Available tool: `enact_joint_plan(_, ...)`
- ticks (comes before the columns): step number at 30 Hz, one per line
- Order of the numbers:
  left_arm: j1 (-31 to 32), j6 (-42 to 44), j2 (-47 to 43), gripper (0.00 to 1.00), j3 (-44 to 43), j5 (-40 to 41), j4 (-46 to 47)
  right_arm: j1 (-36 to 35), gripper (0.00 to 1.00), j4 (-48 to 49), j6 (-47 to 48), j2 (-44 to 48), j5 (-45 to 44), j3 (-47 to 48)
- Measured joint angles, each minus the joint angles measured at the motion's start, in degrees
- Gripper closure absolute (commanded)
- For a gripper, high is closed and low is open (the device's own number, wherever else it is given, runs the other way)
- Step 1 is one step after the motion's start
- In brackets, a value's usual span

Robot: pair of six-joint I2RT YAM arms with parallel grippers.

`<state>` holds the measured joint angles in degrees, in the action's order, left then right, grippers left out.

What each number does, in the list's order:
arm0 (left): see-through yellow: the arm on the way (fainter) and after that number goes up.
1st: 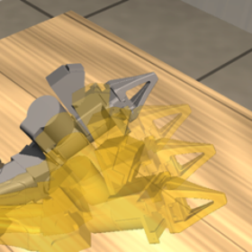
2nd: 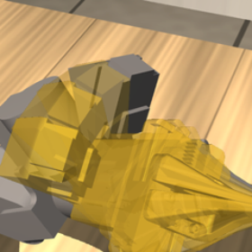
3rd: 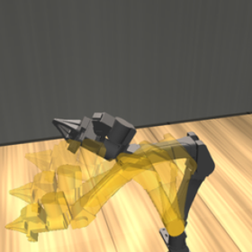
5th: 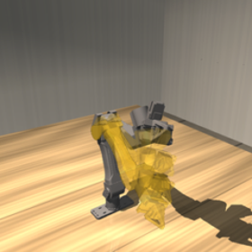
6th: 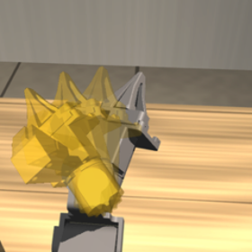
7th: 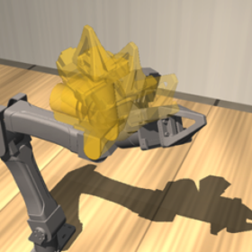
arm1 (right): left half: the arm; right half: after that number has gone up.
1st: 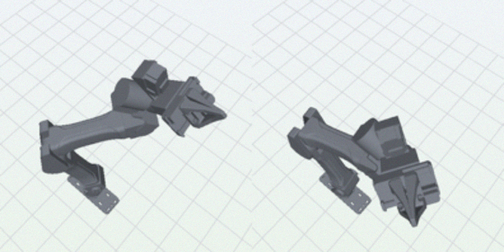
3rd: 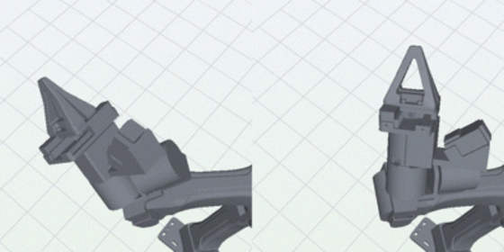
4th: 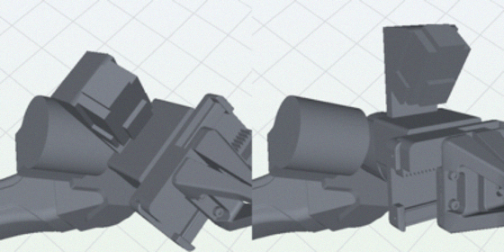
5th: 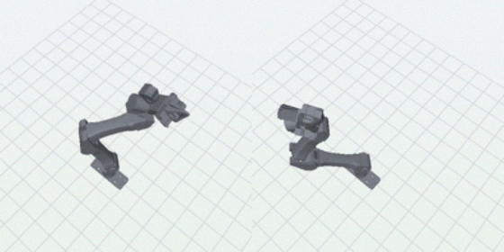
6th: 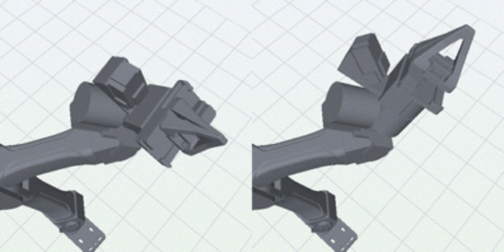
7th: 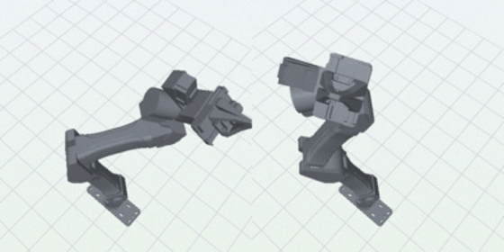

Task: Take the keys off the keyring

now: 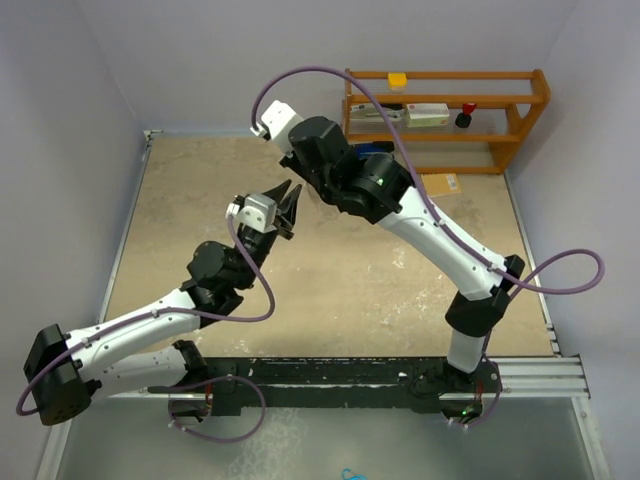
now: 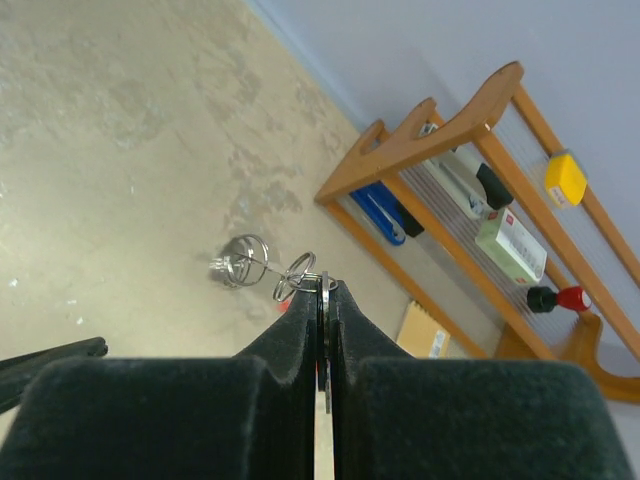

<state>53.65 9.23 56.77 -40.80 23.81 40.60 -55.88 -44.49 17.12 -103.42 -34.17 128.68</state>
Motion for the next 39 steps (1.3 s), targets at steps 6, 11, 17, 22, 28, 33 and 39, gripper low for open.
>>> enact_joint_plan(6,0.02,2.34,3.32,0.76,3.74,-3.61,12.85,-0.33,1.0,-2.27,-0.2,-1.55,-1.53,0.0)
enact_joint_plan(11,0.02,4.59,8.96,0.76,3.96,-7.28,19.93,-0.33,1.0,-2.38,-0.2,-1.66,-2.4,0.0)
enact_joint_plan(17,0.02,8.26,15.52,0.76,3.96,-7.87,25.99,-0.33,1.0,-2.32,-0.22,-1.64,-2.34,0.0)
enact_joint_plan(22,0.02,12.22,19.43,0.75,3.96,-4.37,33.4,-0.31,1.0,-1.92,-0.2,-1.55,-2.29,-0.33)
enact_joint_plan(28,0.02,15.1,24.02,0.74,3.96,1.33,42.82,-0.33,1.0,-1.81,-0.22,-1.51,-2.16,-0.98)
enact_joint_plan(33,0.02,16.06,26.01,0.74,3.96,2.64,45.9,-0.33,1.0,-1.46,-0.22,-1.44,-2.1,-1.44)
enact_joint_plan(39,0.02,16.46,27.06,0.73,3.93,3.02,46.56,-0.33,1.0,-1.49,-0.28,-1.33,-0.74,-1.66)
